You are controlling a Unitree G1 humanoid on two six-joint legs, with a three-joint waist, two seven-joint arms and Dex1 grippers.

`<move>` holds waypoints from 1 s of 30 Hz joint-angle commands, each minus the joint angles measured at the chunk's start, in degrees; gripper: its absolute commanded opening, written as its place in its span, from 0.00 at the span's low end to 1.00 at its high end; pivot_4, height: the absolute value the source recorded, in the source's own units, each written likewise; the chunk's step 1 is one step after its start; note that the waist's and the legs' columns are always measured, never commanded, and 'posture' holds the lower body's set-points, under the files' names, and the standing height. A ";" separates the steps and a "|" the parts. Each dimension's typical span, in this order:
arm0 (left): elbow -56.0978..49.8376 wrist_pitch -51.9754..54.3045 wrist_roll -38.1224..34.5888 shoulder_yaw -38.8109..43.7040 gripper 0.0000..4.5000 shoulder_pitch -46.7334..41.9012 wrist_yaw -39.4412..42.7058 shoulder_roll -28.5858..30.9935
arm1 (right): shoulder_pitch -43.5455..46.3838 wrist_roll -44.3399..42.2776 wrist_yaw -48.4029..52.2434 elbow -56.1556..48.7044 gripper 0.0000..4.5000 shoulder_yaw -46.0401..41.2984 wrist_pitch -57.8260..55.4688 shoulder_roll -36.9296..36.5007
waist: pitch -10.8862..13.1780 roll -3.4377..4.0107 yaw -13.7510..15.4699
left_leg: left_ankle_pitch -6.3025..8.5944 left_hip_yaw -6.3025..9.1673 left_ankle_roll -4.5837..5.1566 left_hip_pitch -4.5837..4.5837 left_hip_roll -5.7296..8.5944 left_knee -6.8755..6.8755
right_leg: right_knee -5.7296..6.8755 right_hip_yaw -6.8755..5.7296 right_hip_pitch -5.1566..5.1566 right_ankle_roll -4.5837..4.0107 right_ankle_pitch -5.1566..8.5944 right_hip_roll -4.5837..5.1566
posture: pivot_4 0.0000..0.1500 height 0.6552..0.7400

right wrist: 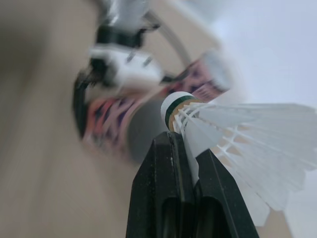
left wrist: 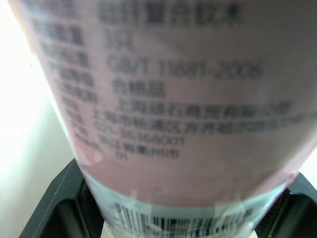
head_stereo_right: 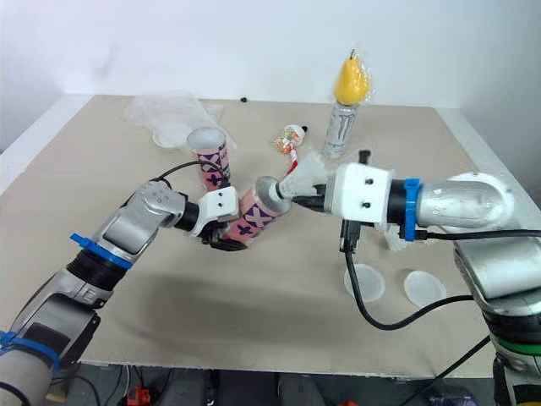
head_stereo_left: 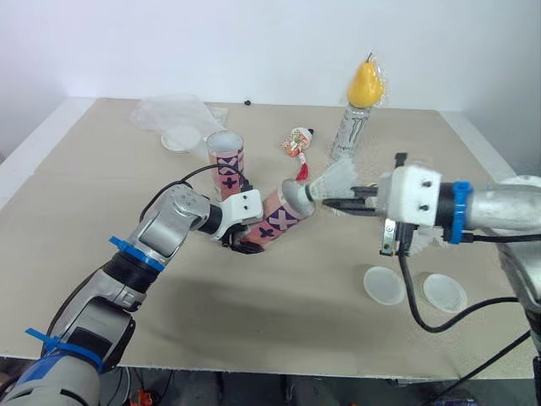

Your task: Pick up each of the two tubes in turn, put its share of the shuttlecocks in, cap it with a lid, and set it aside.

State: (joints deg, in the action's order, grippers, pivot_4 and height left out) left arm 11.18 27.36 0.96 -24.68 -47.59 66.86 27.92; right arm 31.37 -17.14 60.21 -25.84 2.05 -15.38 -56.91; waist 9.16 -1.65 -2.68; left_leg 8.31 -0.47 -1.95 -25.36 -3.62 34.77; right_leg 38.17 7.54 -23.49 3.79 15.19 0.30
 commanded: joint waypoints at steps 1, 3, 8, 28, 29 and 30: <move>-1.35 -0.01 -0.48 0.74 0.74 -0.57 0.27 -0.13 | 3.72 3.81 3.16 5.89 0.01 1.78 7.22 0.46 | 0.00 0.00 0.01 | 0.00 0.00 0.01 0.00 0.00 0.00 | 0.00 0.00 0.00 0.02 -0.01 0.00 | 1.00 1.00; -1.90 0.12 -0.39 0.79 0.74 -0.26 0.05 0.00 | 6.68 6.12 4.88 10.15 0.01 3.92 11.04 1.28 | 0.00 0.01 0.00 | 0.00 0.05 0.00 0.00 0.00 0.00 | 0.01 -0.04 0.01 0.04 -0.02 -0.01 | 1.00 1.00; -3.36 1.07 -0.47 0.97 0.74 0.51 -0.44 0.13 | 11.77 8.20 7.09 14.78 0.01 7.06 14.47 4.37 | 0.01 0.02 0.00 | 0.01 0.11 0.01 -0.01 0.00 -0.01 | 0.02 -0.08 0.01 0.17 -0.09 -0.02 | 1.00 1.00; -3.68 1.73 -0.03 1.03 0.74 1.01 -1.13 0.79 | 14.73 -5.04 6.56 11.14 0.98 -1.03 -5.71 8.33 | 0.02 0.04 0.07 | 0.03 0.31 0.02 -0.02 0.00 -0.03 | 0.08 -0.28 0.07 0.06 -0.04 -0.02 | 1.00 1.00; -3.48 1.57 0.04 0.97 0.74 0.94 -1.11 0.79 | 14.08 -7.68 4.14 11.14 0.98 -4.08 -9.82 8.63 | 0.02 0.04 0.08 | 0.02 0.37 0.02 -0.03 0.00 -0.03 | 0.12 -0.31 0.09 -0.14 -0.15 -0.02 | 1.00 1.00; -3.35 1.46 0.08 0.93 0.74 0.89 -1.10 0.79 | 13.61 -9.10 2.55 10.99 0.98 -5.83 -12.30 8.82 | 0.02 0.04 0.09 | 0.03 0.38 0.02 -0.03 0.01 -0.03 | 0.14 -0.31 0.09 -0.20 -0.18 -0.01 | 1.00 1.00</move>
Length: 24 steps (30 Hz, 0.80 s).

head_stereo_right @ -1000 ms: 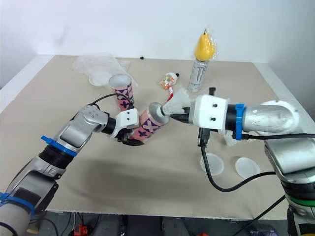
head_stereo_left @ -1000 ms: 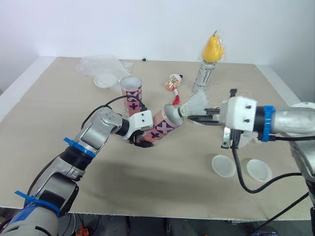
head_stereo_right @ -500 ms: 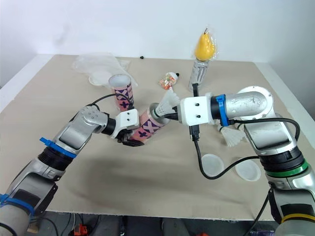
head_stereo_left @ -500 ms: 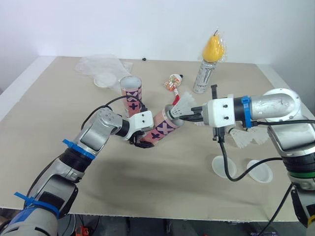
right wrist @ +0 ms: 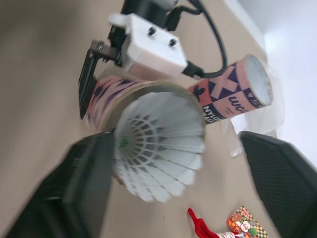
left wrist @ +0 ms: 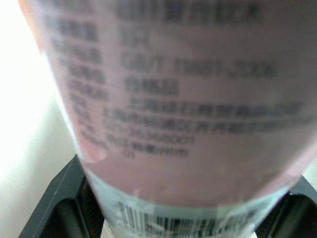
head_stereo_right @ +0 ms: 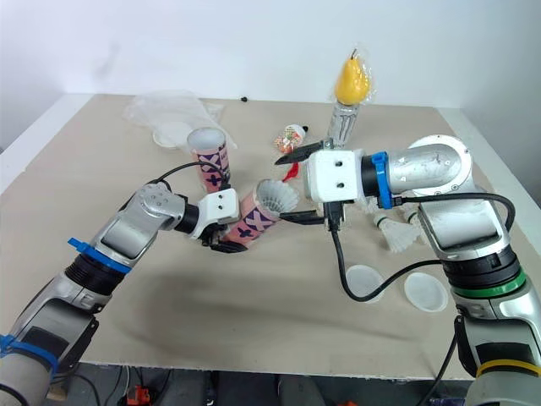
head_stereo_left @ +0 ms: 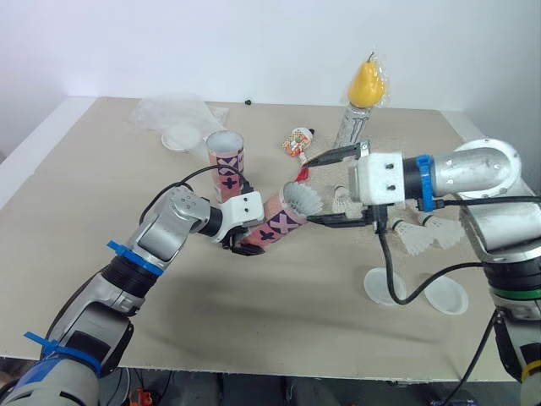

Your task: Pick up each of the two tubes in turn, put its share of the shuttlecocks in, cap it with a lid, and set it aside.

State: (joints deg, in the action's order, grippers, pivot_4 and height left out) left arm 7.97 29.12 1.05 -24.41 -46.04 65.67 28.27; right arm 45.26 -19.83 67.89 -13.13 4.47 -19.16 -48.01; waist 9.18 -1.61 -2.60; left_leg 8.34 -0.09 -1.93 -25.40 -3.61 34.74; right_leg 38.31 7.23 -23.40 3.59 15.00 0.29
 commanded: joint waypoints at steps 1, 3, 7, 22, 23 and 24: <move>-0.11 -0.34 -0.01 0.64 0.74 -0.65 0.08 0.43 | -1.27 -7.74 -7.67 -1.98 0.98 -10.11 -11.43 0.53 | 0.00 0.00 0.03 | 0.00 0.01 0.00 0.00 0.00 0.00 | 0.00 -0.01 0.01 -0.01 0.00 0.00 | 1.00 1.00; -0.12 -0.34 -0.06 0.68 0.74 -0.64 0.08 0.41 | -2.99 -10.38 -12.85 -2.54 0.98 -13.54 -16.90 2.02 | 0.00 -0.01 0.04 | 0.00 0.04 0.00 -0.01 0.00 0.02 | -0.01 -0.05 0.05 -0.01 0.00 0.00 | 1.00 1.00; 0.20 -0.58 -0.16 0.76 0.74 -0.72 0.15 0.33 | -11.43 -11.25 -28.91 -5.43 0.98 -19.46 -25.38 10.01 | -0.03 -0.03 0.02 | 0.00 0.12 0.00 0.02 -0.01 0.05 | 0.03 -0.12 0.07 0.02 0.01 -0.04 | 1.00 1.00; -1.94 1.01 -0.41 1.62 0.74 0.29 -0.46 1.54 | -24.95 10.67 -68.26 -13.98 0.98 -5.59 -27.90 37.00 | -0.01 0.17 -0.14 | -0.08 0.22 -0.08 0.04 0.07 0.23 | 0.67 -0.10 -0.07 0.23 0.34 -0.08 | 1.00 1.00; -2.12 1.20 -0.45 1.64 0.74 0.38 -0.56 1.54 | -25.32 11.19 -69.33 -13.98 0.98 -5.50 -27.83 37.98 | -0.01 0.17 -0.14 | -0.08 0.22 -0.08 0.02 0.07 0.23 | 0.67 -0.10 -0.07 0.23 0.35 -0.08 | 1.00 1.00; -2.27 1.42 -0.46 1.63 0.74 0.49 -0.72 1.58 | -25.60 11.55 -70.61 -13.73 0.98 -5.73 -27.79 39.32 | -0.01 0.17 -0.14 | -0.08 0.22 -0.08 0.02 0.07 0.23 | 0.66 -0.09 -0.07 0.22 0.38 -0.08 | 1.00 1.00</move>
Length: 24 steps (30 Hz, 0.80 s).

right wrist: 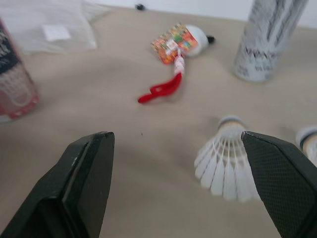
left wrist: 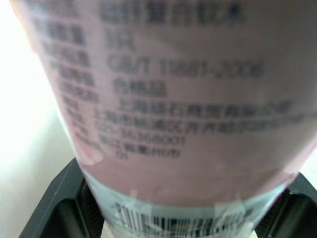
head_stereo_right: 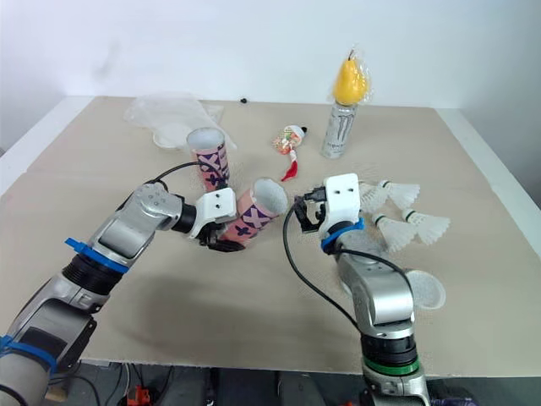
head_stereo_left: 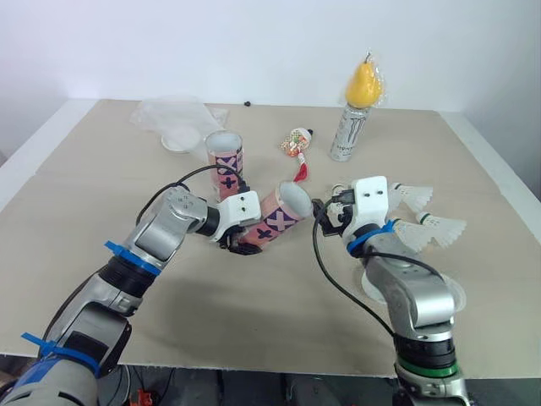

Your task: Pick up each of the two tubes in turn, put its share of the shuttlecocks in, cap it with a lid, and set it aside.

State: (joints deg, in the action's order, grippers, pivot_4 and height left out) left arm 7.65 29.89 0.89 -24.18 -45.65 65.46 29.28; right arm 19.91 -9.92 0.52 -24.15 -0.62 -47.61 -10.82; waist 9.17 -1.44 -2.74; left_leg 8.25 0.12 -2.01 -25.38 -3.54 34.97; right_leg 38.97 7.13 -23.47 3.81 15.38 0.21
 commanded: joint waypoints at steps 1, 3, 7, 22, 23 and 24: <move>-2.11 0.82 -0.32 1.39 0.74 0.20 -0.63 0.61 | -0.44 2.12 -4.65 -2.41 0.98 -1.05 0.78 3.43 | 0.00 0.00 0.00 | 0.00 0.00 0.00 0.00 0.00 -0.01 | 0.00 0.00 -0.01 0.00 0.01 0.00 | 1.00 1.00; -2.43 1.16 -0.43 1.43 0.74 0.37 -0.66 0.79 | -0.28 2.87 -6.82 -1.13 0.98 -2.03 1.83 5.68 | 0.00 0.00 0.00 | 0.00 0.05 0.00 0.00 -0.01 -0.01 | 0.01 -0.04 -0.01 -0.02 0.02 -0.02 | 1.00 1.00; -2.62 1.39 -0.43 1.30 0.74 0.56 -0.63 1.26 | 1.00 2.44 -8.24 1.72 0.98 -4.04 3.68 9.11 | 0.00 0.00 -0.04 | 0.00 0.07 0.00 0.00 -0.01 -0.02 | 0.02 -0.06 0.00 -0.02 0.02 -0.02 | 1.00 1.00; -2.89 1.79 -0.47 1.06 0.74 1.04 -1.21 1.30 | 7.39 3.05 -10.26 15.60 0.98 -5.48 10.63 15.12 | 0.00 0.00 -0.23 | 0.00 0.09 0.00 0.00 -0.01 -0.04 | 0.01 -0.07 0.00 -0.03 0.02 -0.02 | 1.00 1.00; -2.99 1.86 -0.47 1.09 0.74 1.17 -1.27 1.40 | 8.14 3.15 -10.49 17.12 0.98 -5.93 11.41 15.06 | 0.00 0.00 -0.24 | 0.00 0.09 0.00 0.02 -0.01 -0.04 | 0.02 -0.09 0.01 -0.05 0.01 -0.03 | 1.00 1.00; -3.09 1.94 -0.50 1.09 0.74 1.26 -1.37 1.44 | 8.84 3.27 -10.66 18.53 0.98 -6.28 12.13 14.92 | 0.00 0.00 -0.25 | 0.00 0.10 0.00 0.02 -0.01 -0.04 | 0.02 -0.10 0.01 -0.05 0.01 -0.03 | 1.00 1.00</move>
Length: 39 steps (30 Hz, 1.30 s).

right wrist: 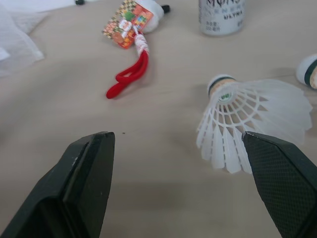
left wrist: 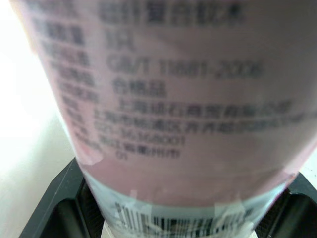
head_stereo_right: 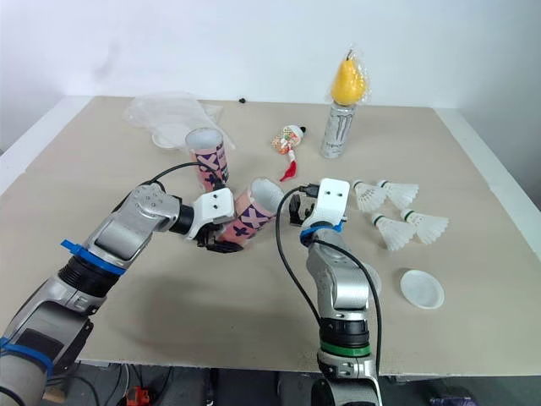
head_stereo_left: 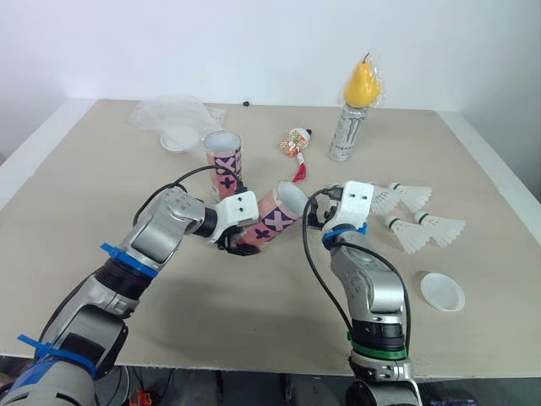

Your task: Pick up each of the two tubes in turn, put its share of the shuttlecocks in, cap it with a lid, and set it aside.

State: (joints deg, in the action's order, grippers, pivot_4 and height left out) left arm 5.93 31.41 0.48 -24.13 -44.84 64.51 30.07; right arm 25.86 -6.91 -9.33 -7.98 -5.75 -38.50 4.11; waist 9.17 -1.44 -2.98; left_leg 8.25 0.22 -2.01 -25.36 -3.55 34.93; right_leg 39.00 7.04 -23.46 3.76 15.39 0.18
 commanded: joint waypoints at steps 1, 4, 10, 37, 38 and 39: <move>-1.46 0.54 -0.11 1.06 0.74 0.54 -0.55 0.66 | 3.79 0.30 -1.03 4.00 0.98 -1.52 3.73 -0.06 | 0.00 0.00 -0.04 | 0.00 0.01 0.00 0.00 0.00 0.00 | 0.00 -0.01 0.00 0.00 0.00 -0.01 | 1.00 1.00; -1.63 0.73 -0.19 1.05 0.74 0.65 -0.80 0.61 | 6.14 0.84 -1.46 8.05 0.98 -1.95 5.72 -0.37 | 0.00 0.00 -0.14 | -0.01 0.00 0.00 0.00 0.00 0.01 | 0.00 0.01 0.01 -0.01 -0.03 0.00 | 1.00 1.00; -1.85 0.95 -0.43 1.09 0.74 0.96 -1.23 0.64 | 9.88 1.44 -3.35 14.54 0.98 -3.36 9.30 -0.79 | 0.00 0.00 -0.33 | -0.01 0.00 0.00 0.01 0.00 -0.01 | 0.00 0.00 0.01 -0.01 -0.02 0.00 | 1.00 1.00; -0.17 -0.68 -0.87 0.78 0.74 0.36 -1.07 0.01 | 7.89 -2.36 27.61 -3.89 0.01 1.82 12.32 -25.06 | 0.22 0.25 0.01 | 0.00 0.03 0.00 -0.04 0.07 -0.03 | -0.04 0.04 0.01 0.04 0.07 0.01 | 1.00 1.00; 0.02 -0.81 -0.98 0.80 0.74 0.19 -0.93 -0.10 | 7.55 -3.21 32.90 -5.36 0.01 1.87 14.27 -29.52 | 0.22 0.24 0.06 | 0.00 0.05 0.00 -0.07 0.15 -0.04 | -0.04 0.08 0.01 0.05 0.11 0.03 | 1.00 1.00; 0.27 -0.96 -1.10 0.85 0.74 0.00 -0.77 -0.18 | 7.23 -4.26 37.99 -6.27 0.01 1.71 16.25 -33.61 | 0.22 0.24 0.08 | 0.00 0.05 0.00 -0.06 0.16 -0.04 | -0.04 0.10 0.03 0.06 0.16 0.03 | 1.00 1.00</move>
State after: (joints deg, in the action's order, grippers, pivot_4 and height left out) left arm 5.67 30.93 -0.62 -23.73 -44.22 63.56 29.81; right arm 33.00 -9.09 19.33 -9.67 -3.33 -26.56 -24.91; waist 9.40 -1.19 -2.89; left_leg 8.26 0.28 -2.01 -25.41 -3.40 34.89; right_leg 38.94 7.13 -23.42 3.83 15.58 0.21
